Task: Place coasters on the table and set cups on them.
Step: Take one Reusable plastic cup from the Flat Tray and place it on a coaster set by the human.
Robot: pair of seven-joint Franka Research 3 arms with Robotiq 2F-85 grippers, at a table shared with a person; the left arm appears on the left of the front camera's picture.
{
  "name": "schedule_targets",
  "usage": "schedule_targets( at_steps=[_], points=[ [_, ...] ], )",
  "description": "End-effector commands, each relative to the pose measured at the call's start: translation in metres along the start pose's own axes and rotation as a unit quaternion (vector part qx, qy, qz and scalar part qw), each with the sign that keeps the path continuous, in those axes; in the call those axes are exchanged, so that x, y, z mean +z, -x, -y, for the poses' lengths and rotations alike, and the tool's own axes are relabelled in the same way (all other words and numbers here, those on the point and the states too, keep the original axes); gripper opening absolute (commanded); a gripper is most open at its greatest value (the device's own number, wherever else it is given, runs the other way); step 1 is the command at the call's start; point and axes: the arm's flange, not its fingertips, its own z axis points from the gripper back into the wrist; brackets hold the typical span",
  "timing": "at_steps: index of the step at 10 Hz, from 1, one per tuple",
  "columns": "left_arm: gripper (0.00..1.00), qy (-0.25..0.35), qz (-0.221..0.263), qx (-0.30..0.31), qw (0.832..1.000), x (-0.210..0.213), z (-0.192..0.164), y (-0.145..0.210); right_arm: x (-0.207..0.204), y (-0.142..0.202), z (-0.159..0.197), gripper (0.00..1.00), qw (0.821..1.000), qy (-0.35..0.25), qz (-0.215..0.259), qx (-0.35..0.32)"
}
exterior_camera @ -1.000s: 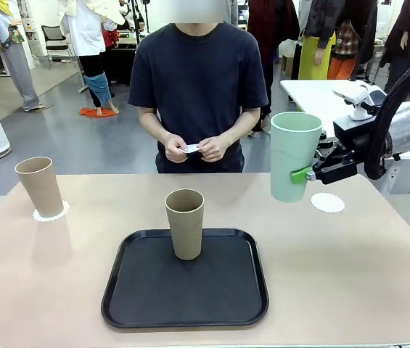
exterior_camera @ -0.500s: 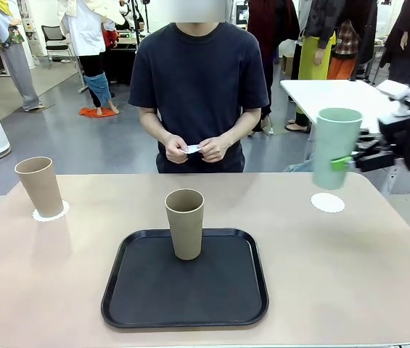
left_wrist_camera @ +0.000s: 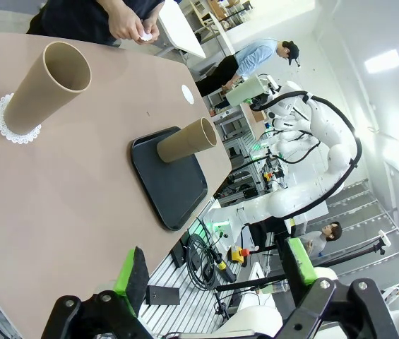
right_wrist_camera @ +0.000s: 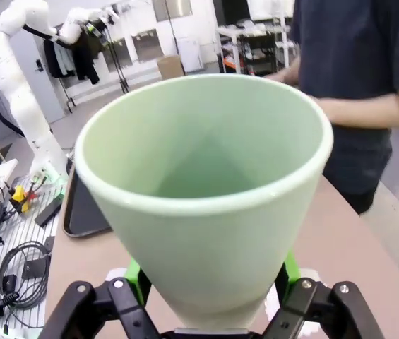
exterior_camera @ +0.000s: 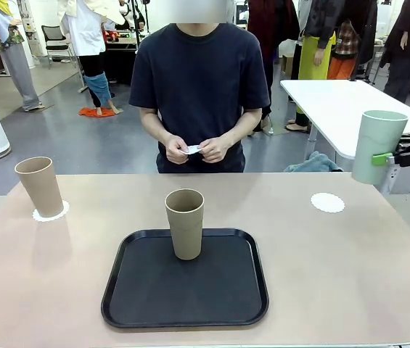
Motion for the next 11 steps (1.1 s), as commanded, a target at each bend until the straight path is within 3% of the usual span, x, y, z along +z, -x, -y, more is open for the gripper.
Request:
schedule_targets(
  at_steps=[1, 4, 5, 11],
  points=[
    [1.00, -0.004, 0.003, 0.004, 1.000, 0.002, 0.002, 0.000, -0.015, -0.008, 0.002, 0.83, 0.999, -0.021, 0.032, 0.033],
    [1.00, -0.004, 0.003, 0.004, 1.000, 0.002, 0.002, 0.000, -0.030, -0.016, 0.001, 0.83, 0.999, 0.002, 0.029, 0.044],
    [1.00, -0.004, 0.003, 0.004, 1.000, 0.002, 0.002, 0.000, -0.023, -0.011, 0.001, 0.83, 0.999, -0.021, 0.026, 0.031],
    [1.00, -0.004, 0.003, 0.004, 1.000, 0.002, 0.002, 0.000, -0.024, -0.012, 0.002, 0.83, 0.999, -0.017, 0.025, 0.034]
  ],
)
